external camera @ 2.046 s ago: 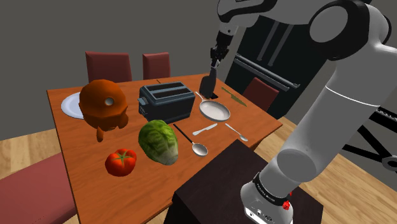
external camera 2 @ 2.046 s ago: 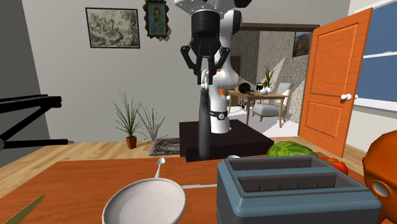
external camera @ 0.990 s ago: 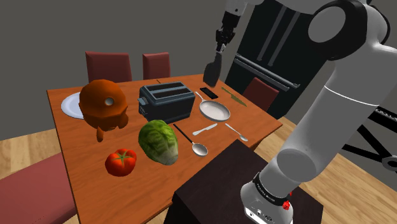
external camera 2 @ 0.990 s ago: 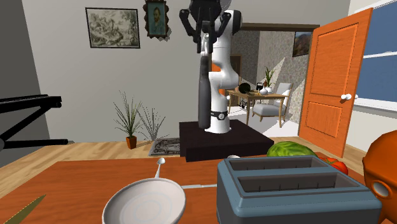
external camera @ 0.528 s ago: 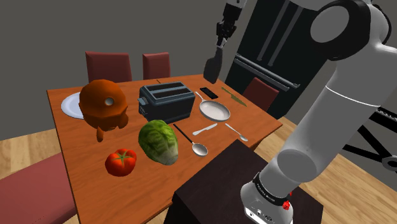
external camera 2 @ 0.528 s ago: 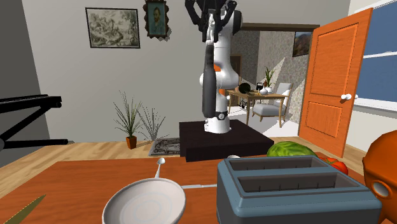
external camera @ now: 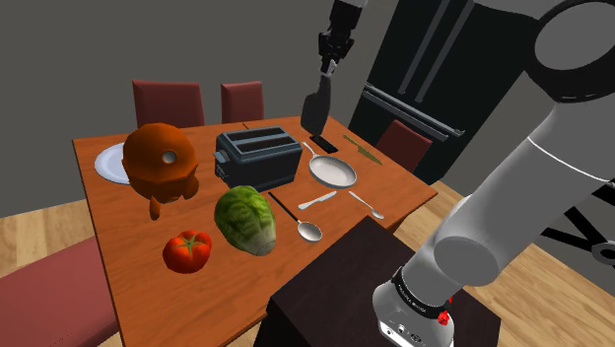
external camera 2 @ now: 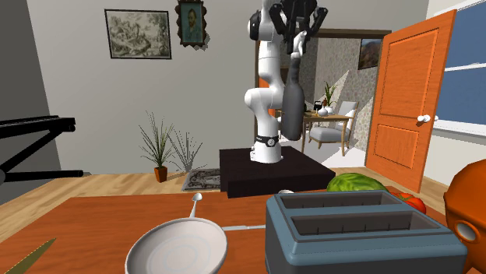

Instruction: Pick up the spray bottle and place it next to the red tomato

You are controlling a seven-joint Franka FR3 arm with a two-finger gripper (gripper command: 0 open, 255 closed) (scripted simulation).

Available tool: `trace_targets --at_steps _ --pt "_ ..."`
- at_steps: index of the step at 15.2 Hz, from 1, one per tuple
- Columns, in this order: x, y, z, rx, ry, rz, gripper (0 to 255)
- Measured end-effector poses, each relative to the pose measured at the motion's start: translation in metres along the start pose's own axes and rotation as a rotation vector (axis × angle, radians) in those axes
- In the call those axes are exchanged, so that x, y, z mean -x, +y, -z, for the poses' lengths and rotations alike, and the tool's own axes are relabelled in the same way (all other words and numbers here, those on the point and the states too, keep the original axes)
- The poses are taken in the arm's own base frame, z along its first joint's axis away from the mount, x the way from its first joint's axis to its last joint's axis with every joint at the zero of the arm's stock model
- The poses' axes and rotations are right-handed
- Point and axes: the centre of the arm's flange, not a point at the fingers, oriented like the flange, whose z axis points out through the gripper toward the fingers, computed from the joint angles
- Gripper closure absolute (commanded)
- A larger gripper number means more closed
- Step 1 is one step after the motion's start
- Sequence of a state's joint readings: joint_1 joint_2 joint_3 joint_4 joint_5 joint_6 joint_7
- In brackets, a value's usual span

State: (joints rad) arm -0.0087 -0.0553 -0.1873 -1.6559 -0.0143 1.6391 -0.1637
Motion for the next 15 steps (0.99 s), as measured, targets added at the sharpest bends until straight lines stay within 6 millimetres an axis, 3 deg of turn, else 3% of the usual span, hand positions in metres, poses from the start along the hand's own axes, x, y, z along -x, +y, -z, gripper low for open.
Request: trace_targets --at_steps 15 --pt "0.036 -0.196 0.004 0.000 0.000 0.000 255"
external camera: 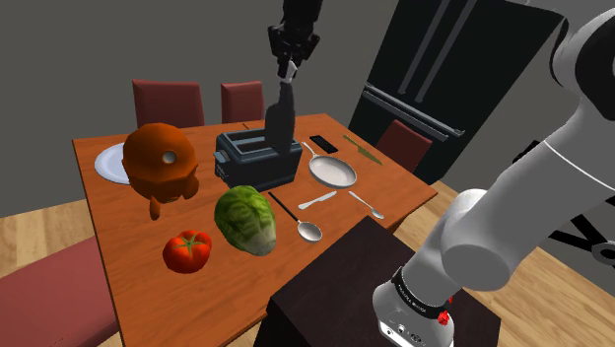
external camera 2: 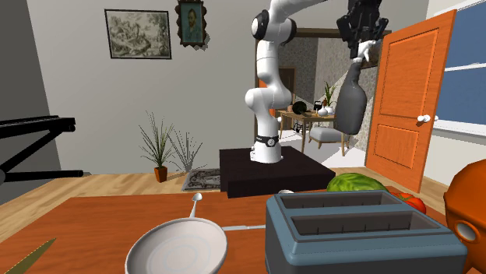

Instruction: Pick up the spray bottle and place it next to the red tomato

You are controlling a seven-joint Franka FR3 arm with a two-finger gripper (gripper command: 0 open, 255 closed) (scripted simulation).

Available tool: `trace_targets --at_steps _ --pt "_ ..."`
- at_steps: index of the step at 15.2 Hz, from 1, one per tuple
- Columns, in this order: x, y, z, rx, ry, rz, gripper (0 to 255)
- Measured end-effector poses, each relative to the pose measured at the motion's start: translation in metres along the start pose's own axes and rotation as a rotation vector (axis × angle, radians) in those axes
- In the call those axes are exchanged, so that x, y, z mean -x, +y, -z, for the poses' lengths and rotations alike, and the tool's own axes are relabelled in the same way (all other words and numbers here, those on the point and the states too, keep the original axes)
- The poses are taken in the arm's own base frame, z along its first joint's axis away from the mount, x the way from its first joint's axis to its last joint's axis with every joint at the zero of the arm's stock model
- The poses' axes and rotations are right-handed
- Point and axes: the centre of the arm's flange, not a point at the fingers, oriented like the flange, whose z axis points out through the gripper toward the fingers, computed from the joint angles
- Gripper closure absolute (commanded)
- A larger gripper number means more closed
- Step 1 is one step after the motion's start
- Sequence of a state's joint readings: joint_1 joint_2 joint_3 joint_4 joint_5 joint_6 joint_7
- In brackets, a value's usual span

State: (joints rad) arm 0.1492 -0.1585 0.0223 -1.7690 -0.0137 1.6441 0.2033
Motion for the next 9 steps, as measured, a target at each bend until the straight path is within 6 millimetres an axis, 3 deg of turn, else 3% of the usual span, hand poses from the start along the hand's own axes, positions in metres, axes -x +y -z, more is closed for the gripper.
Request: trace_targets --at_steps 9 --pt "0.026 -0.116 0.002 0.001 0.000 0.000 255"
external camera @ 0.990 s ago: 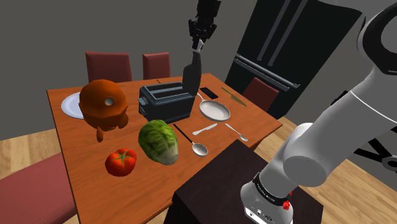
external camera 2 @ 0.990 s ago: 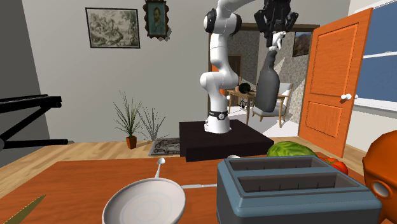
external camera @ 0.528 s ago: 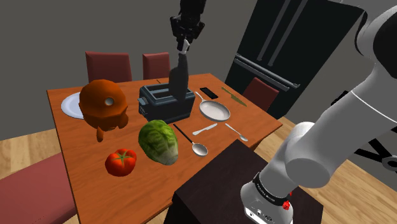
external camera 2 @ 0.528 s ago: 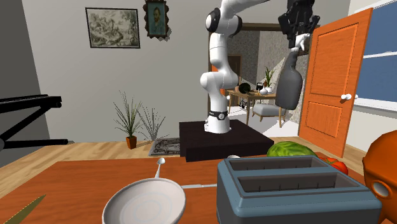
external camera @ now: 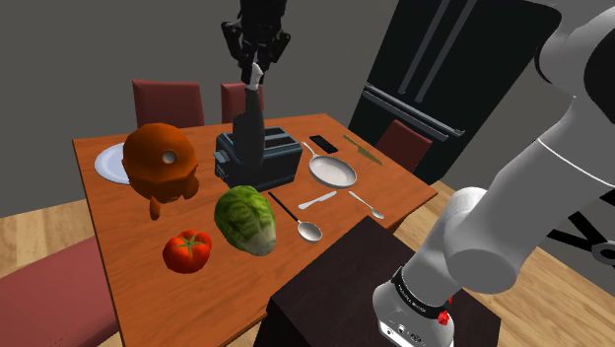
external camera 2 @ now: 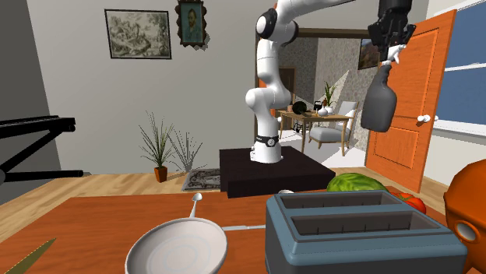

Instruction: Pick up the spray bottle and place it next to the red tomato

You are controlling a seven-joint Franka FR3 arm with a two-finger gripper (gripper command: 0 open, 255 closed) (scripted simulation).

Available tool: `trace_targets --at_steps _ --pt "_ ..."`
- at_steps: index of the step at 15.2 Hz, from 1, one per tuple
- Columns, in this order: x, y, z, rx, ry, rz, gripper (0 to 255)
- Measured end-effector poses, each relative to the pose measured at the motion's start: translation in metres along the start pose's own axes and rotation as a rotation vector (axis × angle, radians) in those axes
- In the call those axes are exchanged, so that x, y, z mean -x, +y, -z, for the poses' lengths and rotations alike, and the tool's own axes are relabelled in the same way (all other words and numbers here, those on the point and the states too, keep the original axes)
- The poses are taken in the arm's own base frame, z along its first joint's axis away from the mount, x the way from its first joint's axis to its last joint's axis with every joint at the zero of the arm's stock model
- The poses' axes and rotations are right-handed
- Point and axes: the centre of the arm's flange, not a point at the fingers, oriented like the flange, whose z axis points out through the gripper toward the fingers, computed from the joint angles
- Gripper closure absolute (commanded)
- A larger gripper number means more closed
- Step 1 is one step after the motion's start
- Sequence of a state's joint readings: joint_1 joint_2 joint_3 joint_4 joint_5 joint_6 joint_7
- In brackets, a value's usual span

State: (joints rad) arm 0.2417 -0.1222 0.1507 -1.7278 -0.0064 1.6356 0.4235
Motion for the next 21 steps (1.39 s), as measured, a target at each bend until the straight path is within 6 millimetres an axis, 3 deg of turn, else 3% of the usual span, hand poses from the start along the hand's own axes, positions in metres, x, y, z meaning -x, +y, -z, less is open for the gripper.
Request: trace_targets --at_steps 21 --pt "0.054 -0.275 0.004 0.000 0.000 0.001 255"
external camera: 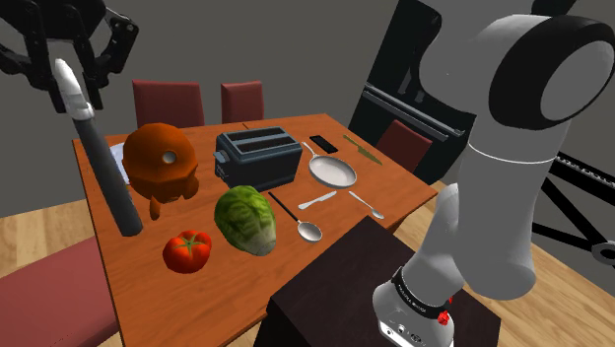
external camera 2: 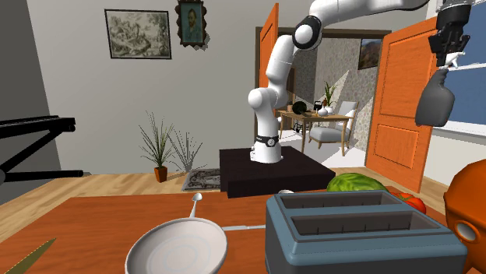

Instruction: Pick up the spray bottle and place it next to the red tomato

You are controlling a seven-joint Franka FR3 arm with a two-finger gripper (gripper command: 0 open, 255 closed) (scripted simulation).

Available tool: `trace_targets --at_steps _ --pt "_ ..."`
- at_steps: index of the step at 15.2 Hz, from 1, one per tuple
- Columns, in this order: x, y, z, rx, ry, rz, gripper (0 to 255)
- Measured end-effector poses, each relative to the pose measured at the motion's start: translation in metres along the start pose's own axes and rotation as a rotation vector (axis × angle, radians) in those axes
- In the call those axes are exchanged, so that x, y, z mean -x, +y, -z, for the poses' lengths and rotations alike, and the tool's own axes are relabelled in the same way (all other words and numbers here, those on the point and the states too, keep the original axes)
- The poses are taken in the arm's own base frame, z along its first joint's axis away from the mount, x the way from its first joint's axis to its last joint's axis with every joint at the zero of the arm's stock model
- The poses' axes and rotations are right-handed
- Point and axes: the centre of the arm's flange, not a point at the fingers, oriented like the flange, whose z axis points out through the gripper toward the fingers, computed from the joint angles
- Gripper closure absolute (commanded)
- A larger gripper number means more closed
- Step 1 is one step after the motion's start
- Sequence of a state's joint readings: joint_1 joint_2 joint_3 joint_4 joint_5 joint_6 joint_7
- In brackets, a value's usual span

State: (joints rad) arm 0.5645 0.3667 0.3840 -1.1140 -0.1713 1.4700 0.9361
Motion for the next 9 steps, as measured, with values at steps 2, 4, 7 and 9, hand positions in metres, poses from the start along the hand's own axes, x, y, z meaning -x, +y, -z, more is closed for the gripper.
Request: trace_targets --at_steps 2,4,7,9 --pt "0.001 -0.009 -0.006 0.000 0.000 -0.002 255" --pt "0.003 -0.012 -0.014 0.000 0.000 -0.002 255" --pt "0.003 -0.012 -0.029 0.000 0.000 -0.003 255" --pt "0.004 -0.013 -0.041 0.001 0.000 -0.003 255"
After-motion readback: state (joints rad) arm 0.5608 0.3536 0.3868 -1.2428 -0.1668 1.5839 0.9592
